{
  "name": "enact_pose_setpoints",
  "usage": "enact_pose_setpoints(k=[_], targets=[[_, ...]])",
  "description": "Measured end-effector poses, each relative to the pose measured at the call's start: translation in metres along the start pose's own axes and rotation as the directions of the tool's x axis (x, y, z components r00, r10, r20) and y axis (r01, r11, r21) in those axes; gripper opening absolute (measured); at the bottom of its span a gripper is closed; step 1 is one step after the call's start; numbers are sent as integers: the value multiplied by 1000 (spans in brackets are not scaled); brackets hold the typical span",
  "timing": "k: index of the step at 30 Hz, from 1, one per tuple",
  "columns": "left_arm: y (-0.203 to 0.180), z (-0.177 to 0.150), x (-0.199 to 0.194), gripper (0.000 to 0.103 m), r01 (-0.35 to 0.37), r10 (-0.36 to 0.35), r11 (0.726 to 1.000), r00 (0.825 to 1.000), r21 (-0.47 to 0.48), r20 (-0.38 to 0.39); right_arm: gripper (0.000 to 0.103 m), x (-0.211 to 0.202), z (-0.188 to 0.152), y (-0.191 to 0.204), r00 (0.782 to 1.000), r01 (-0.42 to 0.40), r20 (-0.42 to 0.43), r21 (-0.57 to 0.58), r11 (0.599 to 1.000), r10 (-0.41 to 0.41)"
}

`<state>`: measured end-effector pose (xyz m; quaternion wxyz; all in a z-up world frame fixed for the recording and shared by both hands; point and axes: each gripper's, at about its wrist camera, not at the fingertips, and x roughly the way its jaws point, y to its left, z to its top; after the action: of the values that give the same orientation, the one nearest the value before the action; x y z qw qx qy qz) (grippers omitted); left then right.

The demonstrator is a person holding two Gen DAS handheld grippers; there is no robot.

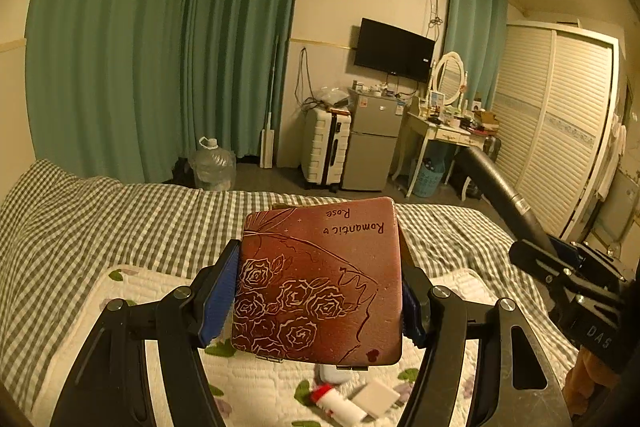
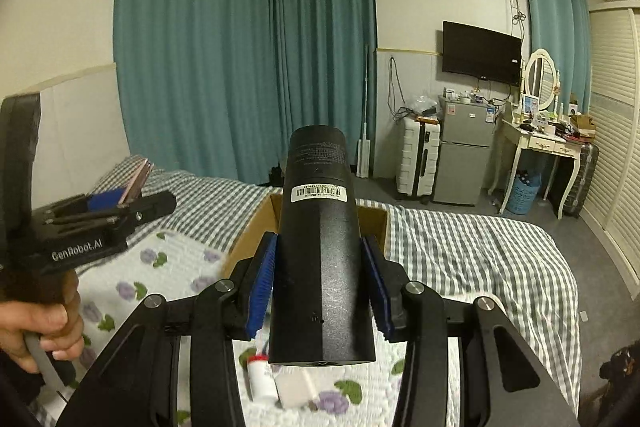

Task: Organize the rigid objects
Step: 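Carry the card case and remote up over the box with both tools, then open both tools to drop the card case and remote into the box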

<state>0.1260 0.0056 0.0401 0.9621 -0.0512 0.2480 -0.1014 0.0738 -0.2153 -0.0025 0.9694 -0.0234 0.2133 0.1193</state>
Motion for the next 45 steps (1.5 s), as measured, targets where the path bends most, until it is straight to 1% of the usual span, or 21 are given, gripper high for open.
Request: enact_pose_setpoints(k=[7, 10, 14, 16, 18, 22, 25, 26, 27, 28, 30, 31, 34, 36, 37, 39, 42, 45], targets=[[9, 7, 44, 69, -36, 37, 999, 999, 10, -33, 42, 51, 18, -4, 1000, -4, -20, -7, 1000, 4], [14, 8, 67, 69, -38, 39, 999, 998, 6, -57, 42, 74, 17, -7, 999, -10, -41, -8, 1000, 10], [17, 5, 96, 69, -33, 33, 999, 995, -2, -98, 42, 106, 11, -13, 996, -25, -84, -1, 1000, 24], [17, 4, 113, 69, -20, 19, 1000, 992, -10, -122, 42, 123, 7, -17, 994, -33, -106, 8, 999, 34], [16, 1, 127, 69, -10, 8, 1000, 989, -11, -145, 42, 140, 0, -23, 989, -44, -137, 24, 999, 47], [10, -5, 156, 69, 13, -15, 1000, 981, -8, -195, 41, 172, -12, -34, 980, -39, -194, 27, 999, 44], [6, -13, 177, 69, 18, -17, 1000, 972, 4, -232, 37, 192, -22, -40, 972, -37, -234, 15, 999, 40], [5, -15, 183, 69, 17, -16, 1000, 970, 5, -244, 31, 197, -26, -42, 969, -37, -243, 11, 999, 38], [6, -18, 189, 69, 16, -14, 1000, 966, 5, -260, 22, 204, -29, -43, 965, -42, -258, 8, 999, 43], [6, -22, 196, 69, 15, -14, 1000, 960, 4, -279, 18, 213, -34, -44, 959, -49, -279, 6, 999, 49], [7, -28, 208, 69, 16, -15, 1000, 950, 0, -313, 17, 224, -41, -46, 952, -56, -302, 3, 998, 54], [5, -30, 211, 69, 16, -11, 1000, 948, 15, -318, 17, 231, -44, -46, 948, -58, -313, -3, 998, 54], [1, -36, 220, 69, 25, -9, 999, 937, 42, -348, 17, 240, -50, -45, 944, -63, -326, -4, 998, 58], [-4, -38, 222, 69, 25, 0, 998, 936, 65, -351, 17, 243, -51, -45, 941, -63, -332, -1, 998, 59], [-5, -40, 223, 69, 34, -11, 998, 933, 59, -359, 17, 244, -52, -45, 940, -63, -337, 0, 998, 59], [-8, -39, 225, 69, 27, -5, 998, 933, 57, -359, 17, 246, -54, -45, 937, -57, -344, 5, 998, 55], [-7, -35, 227, 71, 27, -14, 999, 927, 31, -375, 17, 242, -52, -45, 938, -41, -345, 11, 999, 43], [-2, -25, 220, 71, 14, -17, 1000, 931, -9, -366, 17, 235, -46, -48, 940, -26, -340, 13, 1000, 29]])
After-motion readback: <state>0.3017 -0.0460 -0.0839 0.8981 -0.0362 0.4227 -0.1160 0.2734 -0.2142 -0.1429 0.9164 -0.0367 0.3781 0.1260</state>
